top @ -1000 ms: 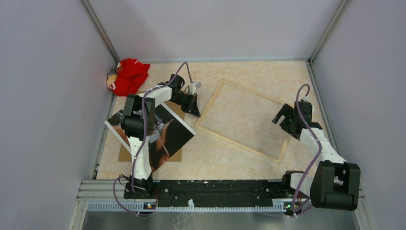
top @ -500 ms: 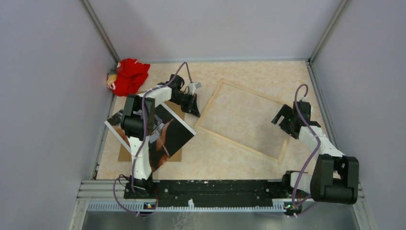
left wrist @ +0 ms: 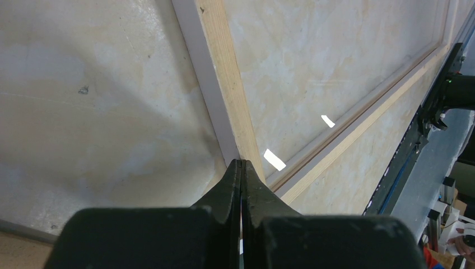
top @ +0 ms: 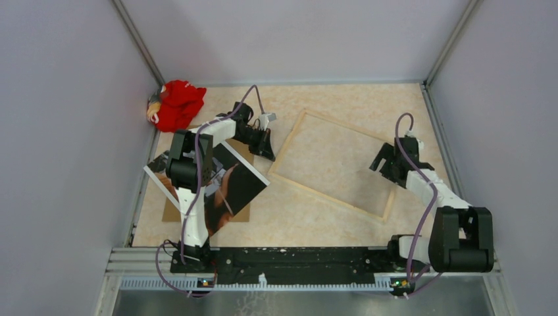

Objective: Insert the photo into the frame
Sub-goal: Adjust the photo frame item on the photo frame.

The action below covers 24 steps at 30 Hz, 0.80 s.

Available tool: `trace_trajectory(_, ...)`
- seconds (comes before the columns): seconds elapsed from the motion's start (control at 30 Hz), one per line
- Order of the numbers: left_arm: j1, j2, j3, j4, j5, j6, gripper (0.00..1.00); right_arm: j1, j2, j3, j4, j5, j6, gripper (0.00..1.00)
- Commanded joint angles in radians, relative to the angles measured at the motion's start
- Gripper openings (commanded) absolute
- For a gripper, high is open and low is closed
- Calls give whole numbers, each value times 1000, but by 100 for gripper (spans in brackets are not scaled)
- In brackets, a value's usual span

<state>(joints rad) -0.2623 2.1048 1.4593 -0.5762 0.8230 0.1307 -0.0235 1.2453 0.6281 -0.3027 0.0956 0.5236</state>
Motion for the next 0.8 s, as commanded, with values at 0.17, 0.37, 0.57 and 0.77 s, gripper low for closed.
trace_trajectory(0.17, -9, -36, -14, -4, 22, 18, 0, 143, 118, 103, -39, 99, -11, 89)
trace_trajectory(0.37, -9, -43, -19, -6, 28, 24, 0, 145, 161, 130, -42, 108, -5, 88)
trace_trajectory(0.57, -9, -46, -26, -2, 37, 24, 0, 168, 197, 152, -55, 148, -18, 89)
trace_trajectory(0.77, -9, -43, -24, 1, 44, 22, 0, 231, 265, 196, -74, 221, -35, 89)
